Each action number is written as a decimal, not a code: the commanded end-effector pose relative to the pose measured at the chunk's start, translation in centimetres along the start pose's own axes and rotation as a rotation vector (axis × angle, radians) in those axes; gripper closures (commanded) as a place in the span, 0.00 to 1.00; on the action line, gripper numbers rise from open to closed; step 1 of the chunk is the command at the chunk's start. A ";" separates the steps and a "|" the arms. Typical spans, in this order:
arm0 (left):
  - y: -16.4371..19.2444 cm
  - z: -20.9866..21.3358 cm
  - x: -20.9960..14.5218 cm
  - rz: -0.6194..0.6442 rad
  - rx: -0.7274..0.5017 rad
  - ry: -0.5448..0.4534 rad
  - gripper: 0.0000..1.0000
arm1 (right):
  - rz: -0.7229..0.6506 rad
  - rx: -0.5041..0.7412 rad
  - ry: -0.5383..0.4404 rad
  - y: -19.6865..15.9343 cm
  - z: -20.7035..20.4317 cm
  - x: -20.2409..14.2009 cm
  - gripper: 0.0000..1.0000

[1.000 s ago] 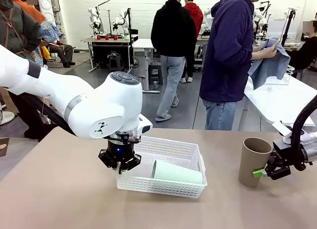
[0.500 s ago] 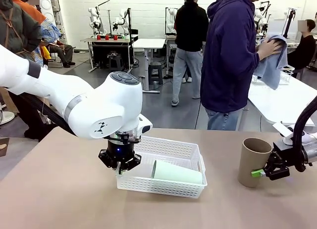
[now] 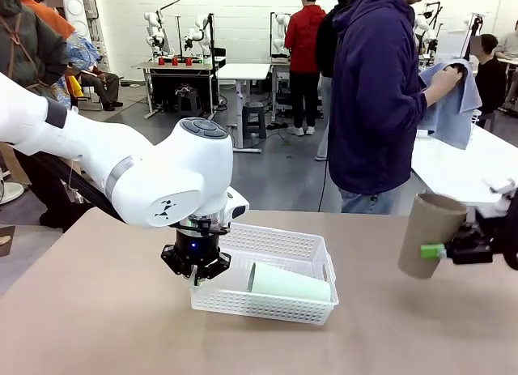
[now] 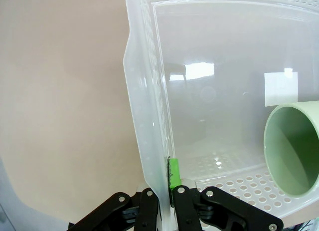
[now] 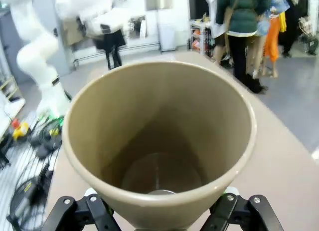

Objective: Clean and organize the cups into the basket.
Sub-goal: Pick up the Reusable plastic cup from the right side of the table and stack it inside the Organizing basket in the center of the table.

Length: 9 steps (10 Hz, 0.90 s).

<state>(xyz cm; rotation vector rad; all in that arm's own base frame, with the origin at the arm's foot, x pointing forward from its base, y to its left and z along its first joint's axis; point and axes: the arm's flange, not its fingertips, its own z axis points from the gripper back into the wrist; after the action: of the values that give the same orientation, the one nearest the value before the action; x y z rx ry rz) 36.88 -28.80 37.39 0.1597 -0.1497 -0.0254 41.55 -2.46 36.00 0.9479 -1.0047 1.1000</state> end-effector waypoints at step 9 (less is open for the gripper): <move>-0.2 -0.2 -0.2 -0.004 0.012 -0.002 1.00 | 0.120 -0.095 0.005 6.9 1.2 11.2 0.36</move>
<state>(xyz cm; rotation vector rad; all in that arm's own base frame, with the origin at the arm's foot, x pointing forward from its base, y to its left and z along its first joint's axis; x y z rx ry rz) 36.88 -28.81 37.39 0.1597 -0.1498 -0.0255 36.34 0.76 47.96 0.8025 -1.0994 1.1377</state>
